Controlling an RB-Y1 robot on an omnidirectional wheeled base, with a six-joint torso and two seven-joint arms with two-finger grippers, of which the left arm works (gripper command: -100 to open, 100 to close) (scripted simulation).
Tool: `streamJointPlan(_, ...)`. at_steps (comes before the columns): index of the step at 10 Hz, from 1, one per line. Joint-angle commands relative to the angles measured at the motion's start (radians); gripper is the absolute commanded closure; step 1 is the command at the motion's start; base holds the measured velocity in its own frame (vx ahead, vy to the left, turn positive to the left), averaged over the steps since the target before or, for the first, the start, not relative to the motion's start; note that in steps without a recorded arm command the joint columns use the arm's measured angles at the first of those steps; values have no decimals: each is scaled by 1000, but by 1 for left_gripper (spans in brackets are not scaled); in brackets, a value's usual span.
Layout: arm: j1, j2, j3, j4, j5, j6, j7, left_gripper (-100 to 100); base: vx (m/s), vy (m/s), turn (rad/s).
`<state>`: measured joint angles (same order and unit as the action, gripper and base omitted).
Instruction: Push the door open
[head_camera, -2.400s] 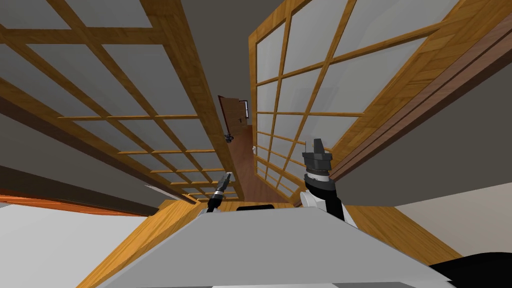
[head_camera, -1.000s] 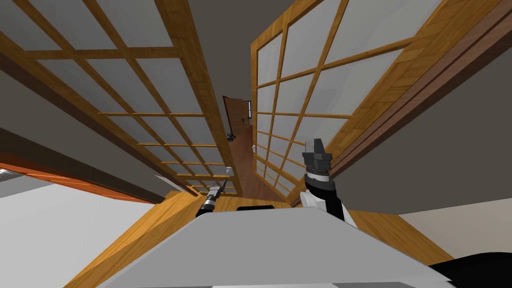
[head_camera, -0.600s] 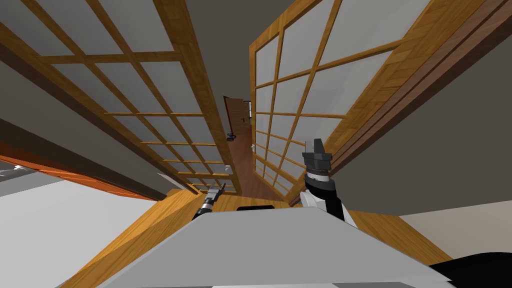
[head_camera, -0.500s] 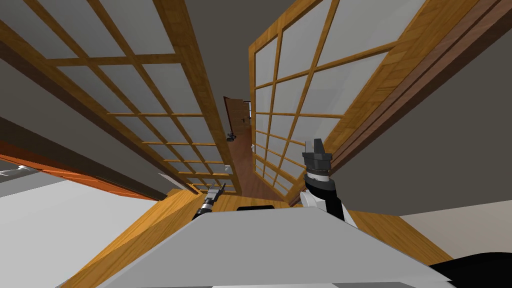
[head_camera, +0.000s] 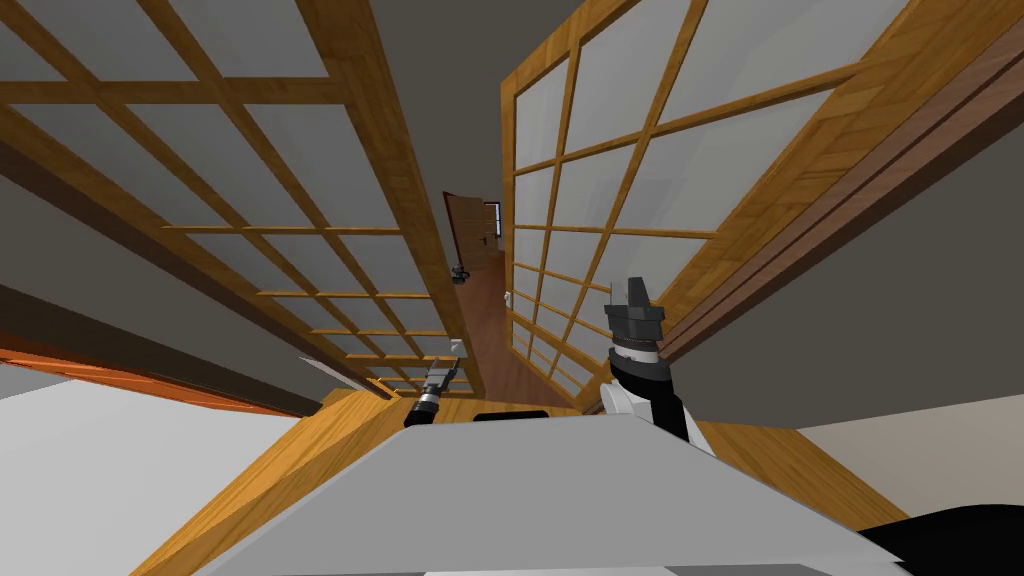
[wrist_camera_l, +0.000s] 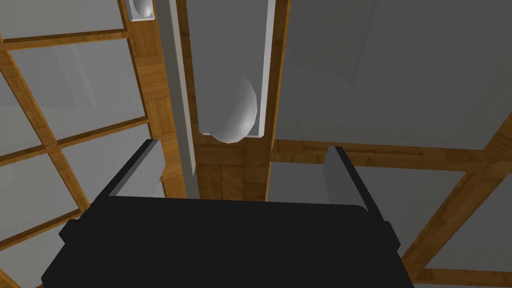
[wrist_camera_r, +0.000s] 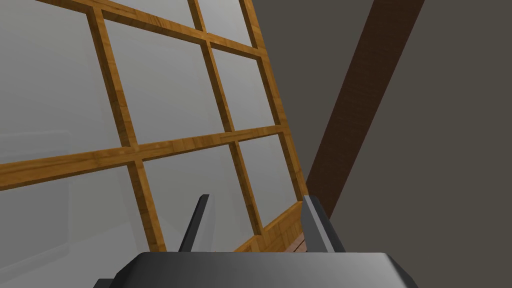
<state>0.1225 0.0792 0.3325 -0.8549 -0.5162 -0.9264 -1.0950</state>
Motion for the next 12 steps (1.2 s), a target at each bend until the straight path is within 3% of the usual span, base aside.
streamJointPlan(1, -34, -38, 4, 10, 0, 30, -41, -100, 114, 71, -53)
streamJointPlan(2, -44, -53, 6, 11, -1, 40, -53, -100, 107, 71, -57)
streamJointPlan(3, -60, -79, 7, 13, -1, 57, -72, -100, 87, 83, -54)
streamJointPlan(4, -40, -69, 2, -8, -4, 52, -55, -100, 37, 38, -18)
streamJointPlan(5, -40, -69, 2, -8, -4, 52, -55, 100, -4, -8, 10)
streamJointPlan(10, -40, -69, 2, -8, -4, 52, -55, 100, -5, -7, -1)
streamJointPlan(12, -44, -63, 0, -2, 24, 50, -6, 100, 1, 21, -68)
